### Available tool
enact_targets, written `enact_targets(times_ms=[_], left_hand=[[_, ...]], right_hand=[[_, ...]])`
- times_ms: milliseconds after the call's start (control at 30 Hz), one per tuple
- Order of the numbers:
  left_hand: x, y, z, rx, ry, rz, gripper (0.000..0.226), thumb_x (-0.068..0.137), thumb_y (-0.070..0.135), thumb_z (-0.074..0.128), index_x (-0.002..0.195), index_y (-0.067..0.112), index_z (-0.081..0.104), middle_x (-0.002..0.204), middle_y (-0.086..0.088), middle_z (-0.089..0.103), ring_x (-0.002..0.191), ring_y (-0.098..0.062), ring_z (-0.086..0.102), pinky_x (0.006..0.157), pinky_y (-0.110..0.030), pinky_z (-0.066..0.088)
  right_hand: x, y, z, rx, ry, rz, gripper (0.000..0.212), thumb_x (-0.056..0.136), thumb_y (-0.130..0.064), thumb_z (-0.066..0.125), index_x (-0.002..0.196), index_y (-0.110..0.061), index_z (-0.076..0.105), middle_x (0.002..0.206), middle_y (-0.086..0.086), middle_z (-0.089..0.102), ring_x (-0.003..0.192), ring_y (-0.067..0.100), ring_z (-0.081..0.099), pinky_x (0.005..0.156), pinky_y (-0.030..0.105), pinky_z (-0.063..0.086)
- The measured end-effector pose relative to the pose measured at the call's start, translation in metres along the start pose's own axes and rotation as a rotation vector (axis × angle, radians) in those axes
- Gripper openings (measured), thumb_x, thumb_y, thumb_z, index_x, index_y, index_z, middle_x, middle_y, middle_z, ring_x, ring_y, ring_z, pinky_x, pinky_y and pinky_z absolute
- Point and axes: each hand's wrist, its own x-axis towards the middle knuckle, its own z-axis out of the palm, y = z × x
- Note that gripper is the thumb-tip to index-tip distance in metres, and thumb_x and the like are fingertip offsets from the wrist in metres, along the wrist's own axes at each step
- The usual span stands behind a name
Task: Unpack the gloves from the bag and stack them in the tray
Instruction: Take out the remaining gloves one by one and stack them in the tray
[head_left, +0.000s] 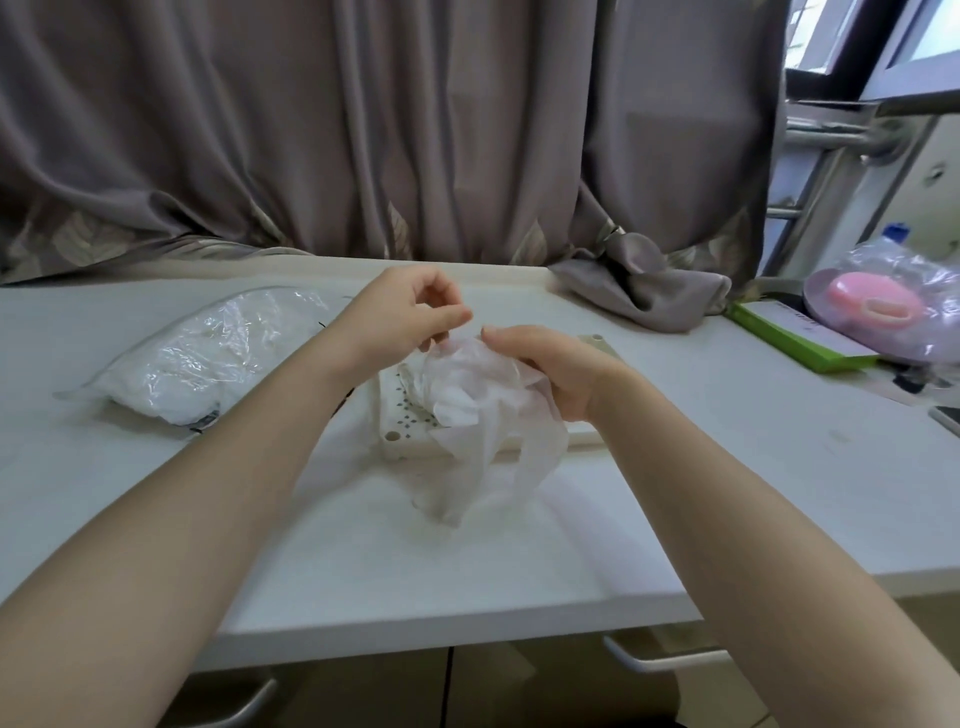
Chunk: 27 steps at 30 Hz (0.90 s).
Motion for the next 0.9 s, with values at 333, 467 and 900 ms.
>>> enact_targets(times_ms=[333,467,900], left_hand=[[0.001,0.01,0.024,0.225,-0.161,0.105,0.01,0.077,0.019,0.074,0.084,0.017,0.067,0.073,0.007,0.066,0.065,-0.005,0.056,0.063,-0.021,0.042],[0.009,0.007,0.028,0.216,-0.027,0.064,0.008,0.083,0.018,0.068,0.079,0.011,0.068,0.06,0.01,0.055,0.047,0.003,0.042,0.048,-0.011,0.032],[0.032,-0.019,0.023,-0.561,0.052,-0.378,0.022,0.098,0.02,0.041,0.103,0.009,0.06,0.091,-0.002,0.066,0.084,-0.016,0.063,0.077,-0.029,0.052]], right_hand=[[-0.007,-0.002,-0.008,-0.033,0.118,-0.137,0.02,0.098,-0.014,0.044,0.104,-0.007,0.062,0.077,0.001,0.07,0.067,0.01,0.066,0.06,0.021,0.053],[-0.017,-0.006,-0.01,-0.026,0.06,-0.143,0.022,0.094,-0.028,0.05,0.104,-0.014,0.062,0.084,-0.003,0.071,0.077,0.009,0.067,0.067,0.022,0.052],[-0.04,-0.009,-0.066,-0.087,0.318,-0.11,0.024,0.093,-0.014,0.053,0.07,-0.013,0.052,0.065,0.0,0.057,0.056,0.012,0.056,0.059,0.023,0.045]])
